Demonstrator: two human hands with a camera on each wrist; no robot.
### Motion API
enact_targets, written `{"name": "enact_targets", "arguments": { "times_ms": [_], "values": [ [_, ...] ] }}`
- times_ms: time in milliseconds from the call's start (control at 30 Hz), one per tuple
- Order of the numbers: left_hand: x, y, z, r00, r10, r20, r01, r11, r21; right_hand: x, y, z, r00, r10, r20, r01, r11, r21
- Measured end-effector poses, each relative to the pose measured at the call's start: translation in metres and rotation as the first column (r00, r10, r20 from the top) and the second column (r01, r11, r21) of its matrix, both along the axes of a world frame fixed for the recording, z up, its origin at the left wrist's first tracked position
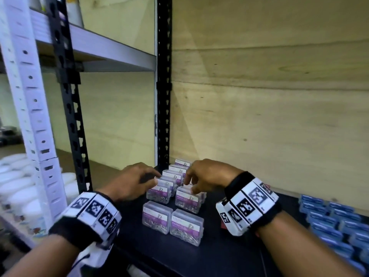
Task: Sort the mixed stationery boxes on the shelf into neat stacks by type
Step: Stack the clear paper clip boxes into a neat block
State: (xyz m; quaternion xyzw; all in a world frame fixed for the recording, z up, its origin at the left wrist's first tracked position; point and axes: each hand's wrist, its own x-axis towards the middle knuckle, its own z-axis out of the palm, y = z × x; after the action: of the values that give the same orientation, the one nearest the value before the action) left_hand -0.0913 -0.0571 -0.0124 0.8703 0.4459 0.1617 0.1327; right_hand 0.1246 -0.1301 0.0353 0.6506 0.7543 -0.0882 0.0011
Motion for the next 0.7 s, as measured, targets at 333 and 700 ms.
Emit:
{"name": "enact_targets", "arguments": {
  "times_ms": [333,700],
  "values": [
    [0.016,0.019,-0.001,0.979,-0.075,-0.189,0.082,0.996,0.032,0.001,0.016,-0.013,0.999,-0.034,0.011,0.034,0.999,-0.015],
    [0.011,0.005,0.006,0.977,-0.108,-0.185,0.096,0.993,-0.071,0.009,0.005,-0.01,0.996,-0.037,-0.077,0.031,0.996,-0.082]
  ]
}}
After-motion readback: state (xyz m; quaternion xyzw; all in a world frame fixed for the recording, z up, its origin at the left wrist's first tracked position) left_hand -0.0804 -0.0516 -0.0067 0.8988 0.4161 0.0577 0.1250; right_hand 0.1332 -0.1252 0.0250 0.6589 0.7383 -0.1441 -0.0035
